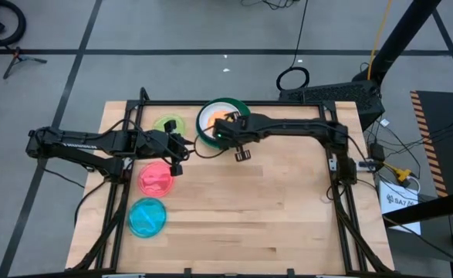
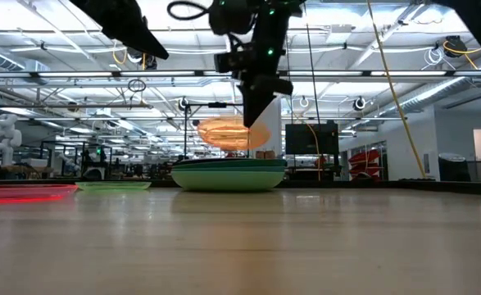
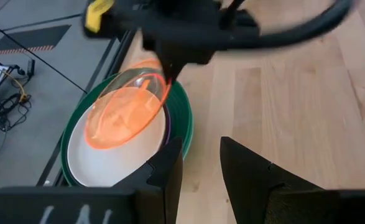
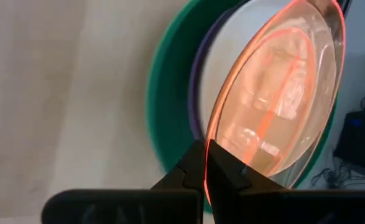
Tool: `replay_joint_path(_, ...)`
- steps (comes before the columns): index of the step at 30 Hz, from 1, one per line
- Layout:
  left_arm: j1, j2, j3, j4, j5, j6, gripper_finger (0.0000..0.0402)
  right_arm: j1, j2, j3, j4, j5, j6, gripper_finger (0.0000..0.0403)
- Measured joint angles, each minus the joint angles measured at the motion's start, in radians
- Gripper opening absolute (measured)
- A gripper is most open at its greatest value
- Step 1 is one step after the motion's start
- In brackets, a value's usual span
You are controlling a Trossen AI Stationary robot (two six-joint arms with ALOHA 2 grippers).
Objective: Stack plastic plates
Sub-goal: Stack the light orange plate on top of the white plate, then stack the light pink plate on top of the light orange plate
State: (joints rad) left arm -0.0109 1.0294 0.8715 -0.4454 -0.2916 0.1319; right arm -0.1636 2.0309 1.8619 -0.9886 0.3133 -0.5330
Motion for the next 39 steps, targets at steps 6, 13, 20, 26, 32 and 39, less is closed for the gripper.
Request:
replay_joint_path(6, 0.0, 0.0, 0.0, -0.005, 0.0, 0.005, 0.0115, -0.043, 0.074, 0.082, -0.01, -0.001, -0.082, 0.0)
replay_joint_path(13, 0.0, 0.0, 0.0, -0.018, 0.0, 0.004, 0.0115, -0.08, 0.096, 0.086, -0.01, -0.006, -0.086, 0.0035)
replay_joint_path(20, 0.0, 0.0, 0.0, -0.019, 0.0, 0.0, 0.0115, -0.092, 0.094, 0.086, -0.005, -0.053, -0.02, 0.0093)
replay_joint_path(26, 0.0, 0.0, 0.0, -0.045, 0.0, -0.011, 0.0115, -0.091, 0.094, 0.086, -0.081, -0.077, 0.115, 0.0117)
replay_joint_path(32, 0.0, 0.0, 0.0, -0.099, 0.0, -0.046, 0.0115, -0.08, 0.091, 0.086, -0.175, -0.24, 0.25, 0.0111)
replay_joint_path(39, 0.0, 0.0, 0.0, -0.157, 0.0, -0.101, 0.0115, -0.022, -0.017, -0.033, -0.137, -0.239, 0.314, 0.01)
